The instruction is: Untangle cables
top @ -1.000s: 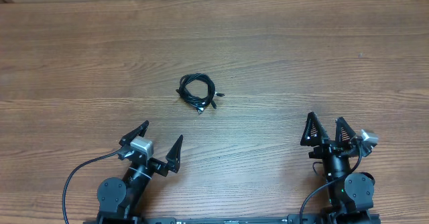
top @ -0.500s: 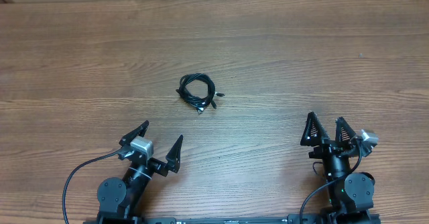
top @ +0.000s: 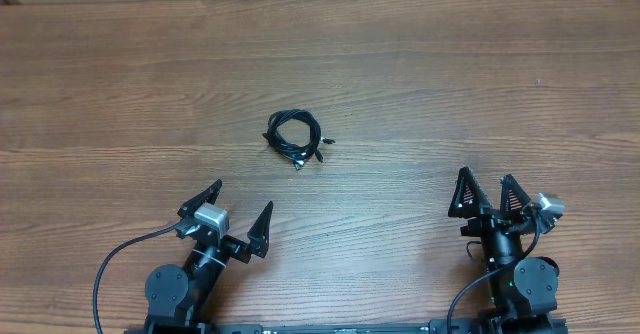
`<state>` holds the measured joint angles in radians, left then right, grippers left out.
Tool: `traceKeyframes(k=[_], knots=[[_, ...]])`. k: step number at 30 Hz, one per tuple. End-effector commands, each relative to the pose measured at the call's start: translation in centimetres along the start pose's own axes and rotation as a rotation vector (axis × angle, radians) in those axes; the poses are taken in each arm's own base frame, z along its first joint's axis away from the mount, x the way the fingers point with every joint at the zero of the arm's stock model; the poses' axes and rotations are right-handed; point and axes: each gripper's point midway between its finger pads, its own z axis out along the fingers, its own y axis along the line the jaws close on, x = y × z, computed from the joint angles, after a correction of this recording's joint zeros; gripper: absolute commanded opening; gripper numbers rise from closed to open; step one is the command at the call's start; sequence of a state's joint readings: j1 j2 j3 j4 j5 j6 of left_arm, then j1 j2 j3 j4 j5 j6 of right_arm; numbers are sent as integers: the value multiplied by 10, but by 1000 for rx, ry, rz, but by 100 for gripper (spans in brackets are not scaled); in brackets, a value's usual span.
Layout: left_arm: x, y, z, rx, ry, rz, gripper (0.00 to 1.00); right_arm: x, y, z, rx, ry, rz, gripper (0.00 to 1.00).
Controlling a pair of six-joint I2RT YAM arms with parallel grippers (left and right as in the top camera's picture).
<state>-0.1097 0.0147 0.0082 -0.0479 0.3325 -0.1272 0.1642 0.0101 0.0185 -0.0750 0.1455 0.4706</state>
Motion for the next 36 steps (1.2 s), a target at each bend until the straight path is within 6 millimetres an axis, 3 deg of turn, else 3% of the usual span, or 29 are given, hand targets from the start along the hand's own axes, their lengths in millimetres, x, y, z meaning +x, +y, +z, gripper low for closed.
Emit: traceKeyframes(k=[1,14,19,27,28,32,36], knots=[[0,0,0,-1,-6,17,100,2,-1,0,0,-3,-8,100],[-9,2,-2,-18,-25,23,100,2,-1,0,0,-3,-8,100],[-53,-14,-15,19,-64,8,100,2,-1,0,0,-3,-8,100],[-138,-32,-67,-39,-108,25,100,2,-1,0,0,-3,-8,100],[-156,-38,-76,-35,-116,28,100,2,-1,0,0,-3,-8,100],[-182,-44,-84,-37,-87,18,100,2,-1,0,0,-3,-8,100],[-203,-46,-79,-42,-1,-9,100,2,-1,0,0,-3,-8,100]])
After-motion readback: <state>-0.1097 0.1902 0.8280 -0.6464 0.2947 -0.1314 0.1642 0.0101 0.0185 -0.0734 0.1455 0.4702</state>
